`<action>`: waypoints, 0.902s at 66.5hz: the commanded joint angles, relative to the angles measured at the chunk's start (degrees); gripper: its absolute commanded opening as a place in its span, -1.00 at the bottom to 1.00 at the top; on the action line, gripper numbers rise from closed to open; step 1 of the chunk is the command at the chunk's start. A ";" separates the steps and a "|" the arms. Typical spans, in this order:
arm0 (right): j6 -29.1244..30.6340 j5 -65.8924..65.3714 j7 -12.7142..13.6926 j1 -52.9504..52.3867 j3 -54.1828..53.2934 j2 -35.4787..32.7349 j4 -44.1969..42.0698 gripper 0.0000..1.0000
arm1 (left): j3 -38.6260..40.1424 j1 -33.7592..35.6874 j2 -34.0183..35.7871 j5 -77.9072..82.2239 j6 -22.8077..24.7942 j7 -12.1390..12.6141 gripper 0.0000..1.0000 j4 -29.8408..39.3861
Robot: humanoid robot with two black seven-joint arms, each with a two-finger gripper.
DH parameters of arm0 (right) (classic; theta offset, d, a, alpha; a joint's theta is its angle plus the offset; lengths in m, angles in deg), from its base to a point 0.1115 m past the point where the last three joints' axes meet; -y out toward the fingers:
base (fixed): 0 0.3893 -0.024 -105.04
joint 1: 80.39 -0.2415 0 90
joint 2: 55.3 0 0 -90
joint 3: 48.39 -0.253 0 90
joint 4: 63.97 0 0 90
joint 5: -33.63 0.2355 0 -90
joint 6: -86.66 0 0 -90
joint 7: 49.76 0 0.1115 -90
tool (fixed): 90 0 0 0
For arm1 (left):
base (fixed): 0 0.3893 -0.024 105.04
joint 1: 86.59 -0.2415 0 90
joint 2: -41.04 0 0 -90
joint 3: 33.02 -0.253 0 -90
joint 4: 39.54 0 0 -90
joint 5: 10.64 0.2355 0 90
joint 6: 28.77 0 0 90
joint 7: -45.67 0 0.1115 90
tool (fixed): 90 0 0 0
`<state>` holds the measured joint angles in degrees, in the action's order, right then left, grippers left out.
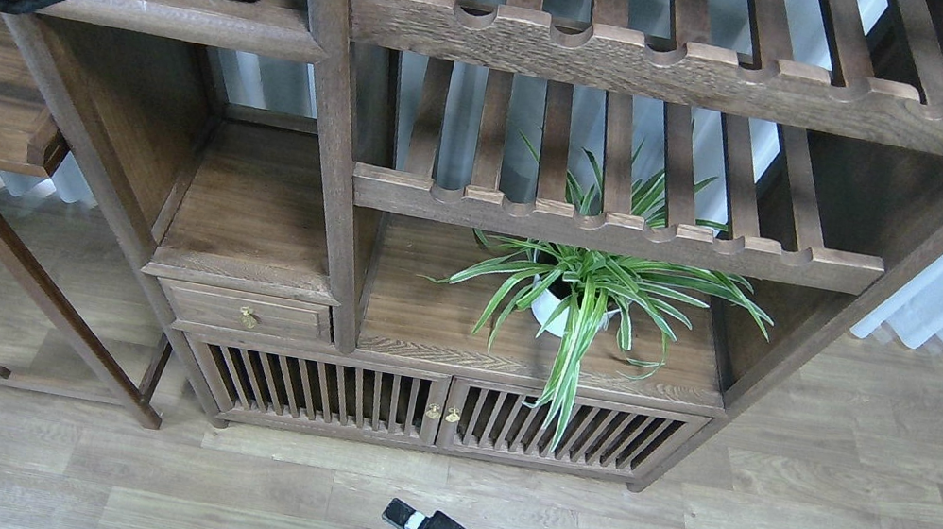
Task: Organize books on shelf
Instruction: 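Push the red book into the upper-left shelf with the left gripper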
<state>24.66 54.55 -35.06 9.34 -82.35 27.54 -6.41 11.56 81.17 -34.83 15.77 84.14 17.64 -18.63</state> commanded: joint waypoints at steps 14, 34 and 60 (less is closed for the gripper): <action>0.00 0.00 -1.61 -0.08 -0.06 -0.23 -0.08 0.96 | 0.24 -7.61 9.76 -0.13 -3.48 0.03 0.96 16.77; 0.00 -0.09 -1.70 -0.79 -0.06 0.39 -0.43 0.96 | 4.81 -24.84 23.13 -1.89 -4.27 0.03 0.97 39.90; 0.00 -0.26 -1.70 -4.83 -8.49 4.69 -0.70 0.96 | 6.74 -47.43 24.63 -2.42 5.09 0.03 0.98 52.74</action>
<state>24.66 54.45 -36.78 5.89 -87.24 30.53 -7.08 18.75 39.87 -9.97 13.37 84.19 17.68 33.33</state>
